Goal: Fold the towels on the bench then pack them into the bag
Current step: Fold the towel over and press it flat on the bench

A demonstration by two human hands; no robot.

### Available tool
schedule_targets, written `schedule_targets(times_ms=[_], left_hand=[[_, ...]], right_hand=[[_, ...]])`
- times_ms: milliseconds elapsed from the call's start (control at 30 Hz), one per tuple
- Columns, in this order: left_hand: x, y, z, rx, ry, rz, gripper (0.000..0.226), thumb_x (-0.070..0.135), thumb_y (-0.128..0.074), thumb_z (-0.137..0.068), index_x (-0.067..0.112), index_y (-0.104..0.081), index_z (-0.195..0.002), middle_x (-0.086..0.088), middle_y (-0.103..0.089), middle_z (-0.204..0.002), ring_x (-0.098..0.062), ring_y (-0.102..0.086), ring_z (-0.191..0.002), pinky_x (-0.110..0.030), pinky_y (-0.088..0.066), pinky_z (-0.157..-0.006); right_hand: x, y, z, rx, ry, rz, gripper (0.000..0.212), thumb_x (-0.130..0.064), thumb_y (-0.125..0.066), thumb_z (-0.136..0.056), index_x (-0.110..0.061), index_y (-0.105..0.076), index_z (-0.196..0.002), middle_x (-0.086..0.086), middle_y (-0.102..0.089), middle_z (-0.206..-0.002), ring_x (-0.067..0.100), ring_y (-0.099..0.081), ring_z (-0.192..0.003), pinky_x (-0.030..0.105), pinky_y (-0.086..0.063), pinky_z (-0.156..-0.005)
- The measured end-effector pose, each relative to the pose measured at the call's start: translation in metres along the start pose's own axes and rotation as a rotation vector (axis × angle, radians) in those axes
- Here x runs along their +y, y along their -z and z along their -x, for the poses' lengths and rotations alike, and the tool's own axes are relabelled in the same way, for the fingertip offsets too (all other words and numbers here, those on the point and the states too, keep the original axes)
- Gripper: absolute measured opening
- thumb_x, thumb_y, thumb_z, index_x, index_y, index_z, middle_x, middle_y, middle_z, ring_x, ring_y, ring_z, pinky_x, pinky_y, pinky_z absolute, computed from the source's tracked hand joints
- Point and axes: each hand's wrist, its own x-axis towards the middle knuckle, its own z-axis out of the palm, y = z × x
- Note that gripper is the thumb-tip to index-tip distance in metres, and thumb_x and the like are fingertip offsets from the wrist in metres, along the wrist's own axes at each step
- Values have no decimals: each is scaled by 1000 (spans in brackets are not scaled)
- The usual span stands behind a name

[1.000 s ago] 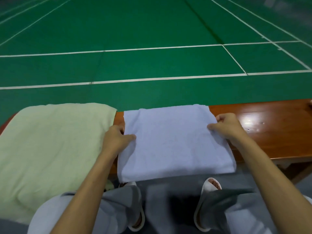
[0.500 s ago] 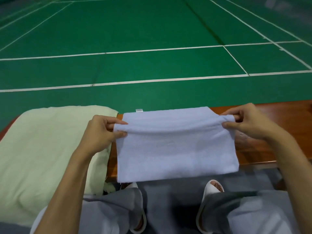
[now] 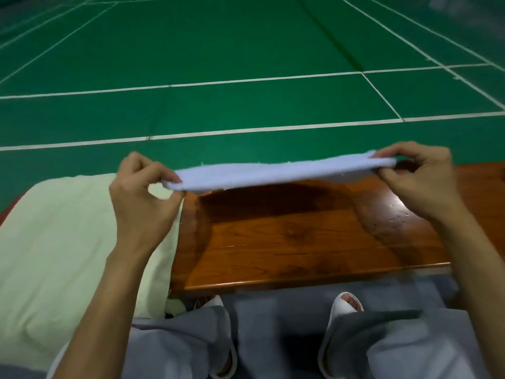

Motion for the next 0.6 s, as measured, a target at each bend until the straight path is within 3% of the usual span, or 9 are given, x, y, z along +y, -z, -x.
schedule_targets(times_ms=[100,167,233,300,367,467,533,600], left_hand=[[-4,-5,25,-477,54,-120,31,4,-87,-67,24,-64,-66,7,-48,-78,-21,-48,-81,-28,-32,-60],[-4,-14,38,-824,129,-206,32,17,-89,-67,29,-60,-62,11,-50,-81,-16,-52,-79,-22,-33,-58],[-2,-18,44,-1084,159,-289,26,26,-90,-63,29,-64,-71,10,-55,-88,-13,-55,-80,-19,-39,-59],[-2,-14,43,-1238,217,-296,37,38,-94,-59,31,-67,-83,12,-56,-95,-11,-56,-85,-18,-45,-64],[-1,-11,39,-1194,226,-297,48,60,-91,-61,32,-68,-92,13,-55,-100,-10,-55,-89,-20,-46,-69],[4,-29,40,-768,170,-201,55,70,-72,-80,27,-71,-115,4,-61,-120,-18,-56,-108,-33,-48,-90],[14,-54,47,-575,117,-62,56,58,-54,-97,17,-64,-134,-4,-58,-140,-26,-52,-129,-40,-42,-109],[24,-83,58,-585,27,-45,62,53,-41,-101,15,-49,-150,-8,-43,-159,-29,-35,-149,-44,-28,-122]], right_hand=[[24,-1,16,-350,-131,200,36,6,-80,-72,-29,-71,-80,4,-72,-92,26,-68,-87,43,-57,-82],[34,-8,31,-682,-254,359,28,-7,-83,-65,-30,-68,-71,-2,-66,-88,26,-64,-85,44,-55,-77],[38,-9,39,-901,-332,440,29,-25,-81,-61,-38,-67,-83,-6,-60,-96,20,-62,-86,44,-56,-78],[36,0,40,-1011,-415,429,32,-28,-81,-70,-42,-65,-94,-9,-55,-109,16,-59,-96,42,-56,-88],[32,5,39,-1065,-470,419,35,-22,-79,-78,-40,-62,-103,-10,-54,-114,15,-58,-103,41,-54,-94],[34,-12,37,-850,-349,567,27,-27,-63,-77,-37,-57,-101,4,-56,-125,31,-54,-120,45,-48,-101],[29,-46,41,-592,-237,587,40,-33,-55,-89,-23,-56,-129,16,-41,-154,40,-33,-145,51,-34,-116],[8,-90,50,-445,-161,551,59,-43,-42,-102,-19,-36,-155,12,-17,-169,37,-13,-156,55,-18,-124]])
